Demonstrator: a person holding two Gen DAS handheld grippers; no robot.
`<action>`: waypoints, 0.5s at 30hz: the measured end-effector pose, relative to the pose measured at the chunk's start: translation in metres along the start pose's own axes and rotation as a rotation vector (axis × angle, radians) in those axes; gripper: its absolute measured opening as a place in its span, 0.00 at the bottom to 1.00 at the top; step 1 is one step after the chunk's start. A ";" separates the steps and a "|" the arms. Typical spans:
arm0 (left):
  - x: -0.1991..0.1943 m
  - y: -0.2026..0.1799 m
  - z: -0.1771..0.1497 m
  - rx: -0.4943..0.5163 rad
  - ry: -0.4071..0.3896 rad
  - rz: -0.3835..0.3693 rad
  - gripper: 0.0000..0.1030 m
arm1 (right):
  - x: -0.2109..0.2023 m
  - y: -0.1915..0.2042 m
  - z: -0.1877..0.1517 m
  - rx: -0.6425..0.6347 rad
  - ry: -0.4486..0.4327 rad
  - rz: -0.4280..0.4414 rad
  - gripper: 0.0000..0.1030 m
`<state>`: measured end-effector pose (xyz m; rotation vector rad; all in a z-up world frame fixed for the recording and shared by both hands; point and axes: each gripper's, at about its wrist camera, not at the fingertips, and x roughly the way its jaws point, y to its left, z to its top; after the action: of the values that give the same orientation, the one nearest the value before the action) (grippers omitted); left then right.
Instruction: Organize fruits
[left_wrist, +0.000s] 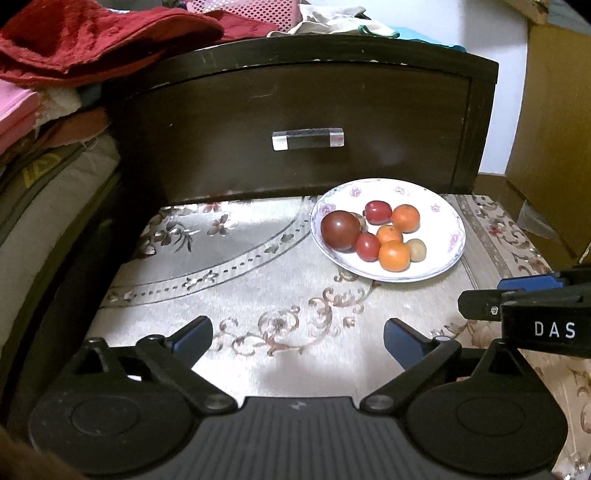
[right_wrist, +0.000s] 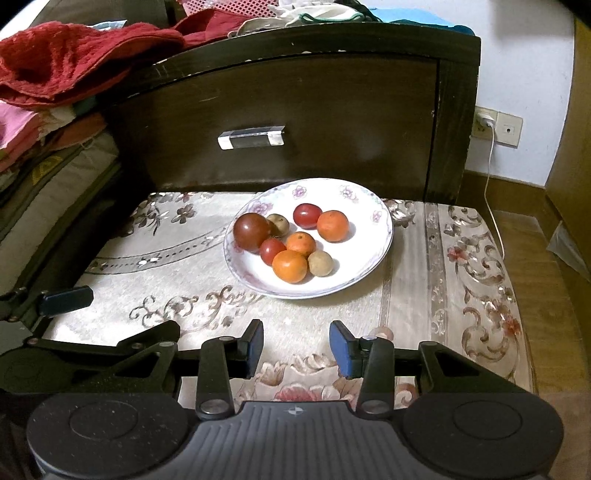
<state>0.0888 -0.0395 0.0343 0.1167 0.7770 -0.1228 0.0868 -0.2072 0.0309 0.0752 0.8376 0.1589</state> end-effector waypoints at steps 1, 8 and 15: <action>-0.002 0.000 -0.002 -0.004 0.002 -0.002 1.00 | -0.001 0.001 -0.002 -0.001 0.000 -0.001 0.37; -0.012 0.002 -0.013 -0.007 0.009 -0.003 1.00 | -0.011 0.007 -0.012 -0.008 0.005 -0.002 0.37; -0.023 0.002 -0.027 -0.011 0.016 -0.001 1.00 | -0.019 0.012 -0.025 -0.012 0.017 -0.006 0.37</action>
<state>0.0543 -0.0319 0.0317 0.1070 0.7936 -0.1189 0.0547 -0.1980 0.0300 0.0600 0.8533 0.1587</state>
